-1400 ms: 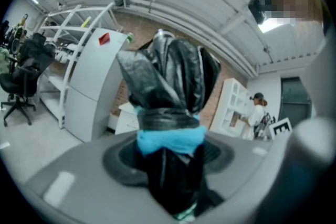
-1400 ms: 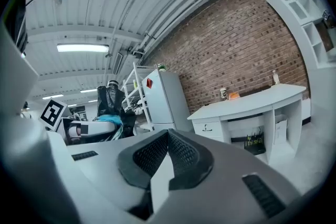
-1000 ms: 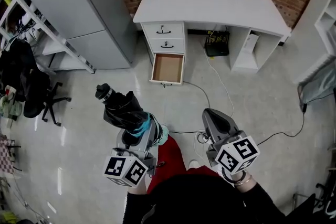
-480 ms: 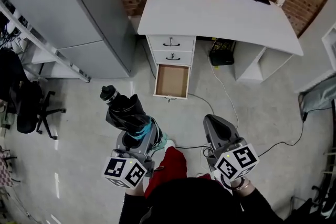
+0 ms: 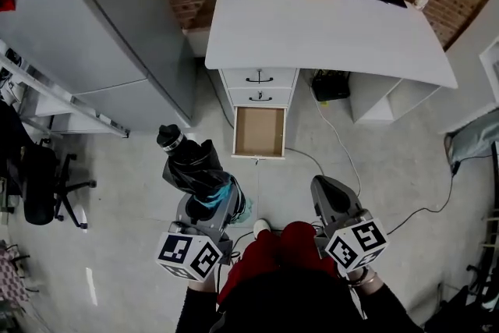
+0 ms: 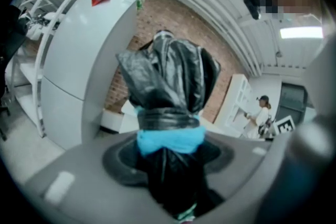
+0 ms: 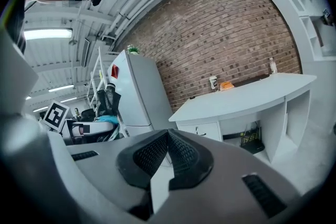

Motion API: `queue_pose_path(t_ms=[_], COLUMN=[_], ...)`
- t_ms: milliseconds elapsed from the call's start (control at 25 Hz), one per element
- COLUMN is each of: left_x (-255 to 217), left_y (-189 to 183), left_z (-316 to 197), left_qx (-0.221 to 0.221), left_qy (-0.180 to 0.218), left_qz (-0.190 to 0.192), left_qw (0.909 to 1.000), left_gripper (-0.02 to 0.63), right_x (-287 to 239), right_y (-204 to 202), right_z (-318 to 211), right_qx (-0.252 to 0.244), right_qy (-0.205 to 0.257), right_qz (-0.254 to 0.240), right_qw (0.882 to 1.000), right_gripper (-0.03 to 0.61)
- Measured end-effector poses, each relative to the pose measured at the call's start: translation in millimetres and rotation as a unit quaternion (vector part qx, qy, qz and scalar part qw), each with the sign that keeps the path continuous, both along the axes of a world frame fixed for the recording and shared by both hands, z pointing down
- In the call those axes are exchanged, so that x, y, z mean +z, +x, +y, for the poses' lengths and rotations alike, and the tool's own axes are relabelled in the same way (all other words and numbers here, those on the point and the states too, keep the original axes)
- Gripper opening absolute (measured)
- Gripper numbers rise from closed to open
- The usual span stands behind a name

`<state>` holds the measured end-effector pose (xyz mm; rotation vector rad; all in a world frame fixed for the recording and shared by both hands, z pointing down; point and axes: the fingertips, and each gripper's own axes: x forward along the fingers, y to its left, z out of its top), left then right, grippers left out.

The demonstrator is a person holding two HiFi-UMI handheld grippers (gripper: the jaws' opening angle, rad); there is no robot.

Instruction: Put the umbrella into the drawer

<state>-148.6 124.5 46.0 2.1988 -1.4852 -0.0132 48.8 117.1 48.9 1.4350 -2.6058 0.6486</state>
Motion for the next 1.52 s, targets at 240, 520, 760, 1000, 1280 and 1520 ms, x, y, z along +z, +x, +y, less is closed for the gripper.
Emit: queue_pose_path(t_ms=[240,520,760,1000,1280,1520], left_x=[20.4,50.1,83.7,128.7,195.4,252.4], left_y=[7.8,14.9,30.1,46.9,58.8,64.3], left_z=[-36.4,-94.6,-143.5,-171.9,-190.8,-200.9], left_qx=[0.000,-0.028,-0.030,-0.019,-0.015,0.001], left_qy=[-0.015,-0.043,-0.065,-0.095,-0.132,-0.152], left_qz=[0.008,0.004,0.004,-0.001,-0.013,-0.018], left_qw=[0.9999,0.9987,0.9974,0.9953,0.9910,0.9883], left_gripper=[0.238,0.238,0.238,0.238,0.238,0.238], right_x=[12.5,32.0,70.3,117.4,180.2,230.8], right_y=[17.8,25.5,30.2,27.4,30.9,40.3], right_z=[-41.9,-115.8,-160.6,-186.5,-212.6,-223.6], right_qx=[0.011,-0.012,-0.035,-0.048,-0.068,-0.058], right_qy=[-0.006,-0.010,-0.041,-0.079,-0.102,-0.107], right_qz=[0.017,0.024,0.020,0.024,0.035,0.044], right_qw=[1.000,1.000,0.998,0.995,0.992,0.992], right_gripper=[0.002,0.002,0.002,0.002,0.002,0.002])
